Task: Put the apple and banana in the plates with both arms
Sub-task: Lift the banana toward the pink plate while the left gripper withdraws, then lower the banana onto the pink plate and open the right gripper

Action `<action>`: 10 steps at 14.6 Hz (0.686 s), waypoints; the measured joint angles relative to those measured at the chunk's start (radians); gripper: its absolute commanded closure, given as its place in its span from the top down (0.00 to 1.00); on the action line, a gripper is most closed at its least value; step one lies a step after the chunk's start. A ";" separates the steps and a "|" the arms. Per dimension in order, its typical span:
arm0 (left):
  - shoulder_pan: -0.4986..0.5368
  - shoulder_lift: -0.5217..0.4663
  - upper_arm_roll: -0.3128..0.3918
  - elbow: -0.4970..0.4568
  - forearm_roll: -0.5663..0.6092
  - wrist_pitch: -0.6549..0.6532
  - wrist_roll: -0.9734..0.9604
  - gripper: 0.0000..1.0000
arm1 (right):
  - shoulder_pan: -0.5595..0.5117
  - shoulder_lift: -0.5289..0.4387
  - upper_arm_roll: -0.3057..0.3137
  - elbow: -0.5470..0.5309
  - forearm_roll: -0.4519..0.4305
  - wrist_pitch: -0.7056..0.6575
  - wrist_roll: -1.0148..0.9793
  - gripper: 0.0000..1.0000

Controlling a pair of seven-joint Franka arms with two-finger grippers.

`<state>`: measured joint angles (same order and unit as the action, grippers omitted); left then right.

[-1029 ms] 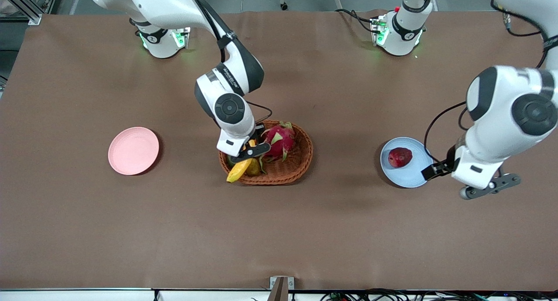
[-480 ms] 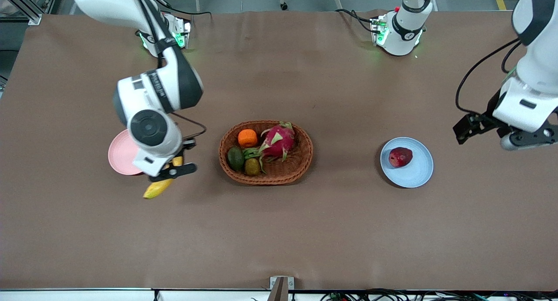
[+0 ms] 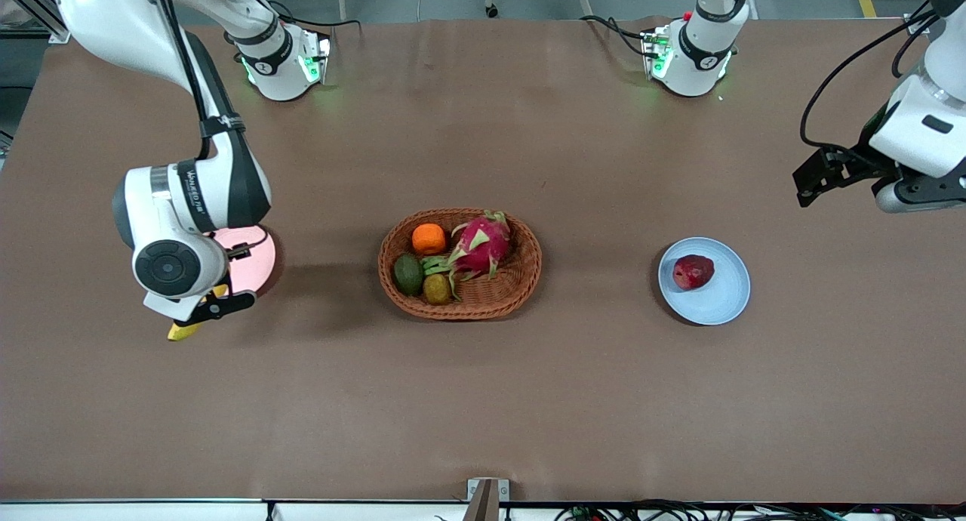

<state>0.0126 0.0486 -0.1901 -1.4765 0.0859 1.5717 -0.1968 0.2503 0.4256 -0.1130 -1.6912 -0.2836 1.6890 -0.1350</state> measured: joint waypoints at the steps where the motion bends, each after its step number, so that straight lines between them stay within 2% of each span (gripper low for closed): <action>1: 0.000 -0.008 0.006 0.000 -0.014 -0.017 0.009 1.00 | -0.009 -0.019 0.000 -0.033 -0.007 0.010 -0.008 0.15; 6: -0.014 -0.061 0.015 -0.040 -0.041 -0.046 0.018 1.00 | -0.084 -0.093 0.000 -0.275 -0.017 0.231 -0.037 0.16; 10: -0.018 -0.116 0.030 -0.093 -0.070 -0.055 0.023 1.00 | -0.088 -0.102 0.010 -0.371 -0.094 0.264 -0.042 0.17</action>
<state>-0.0056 -0.0675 -0.1603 -1.5698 0.0158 1.5168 -0.1737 0.1621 0.3231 -0.1027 -2.0617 -0.3775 1.9525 -0.1766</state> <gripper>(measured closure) 0.000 0.608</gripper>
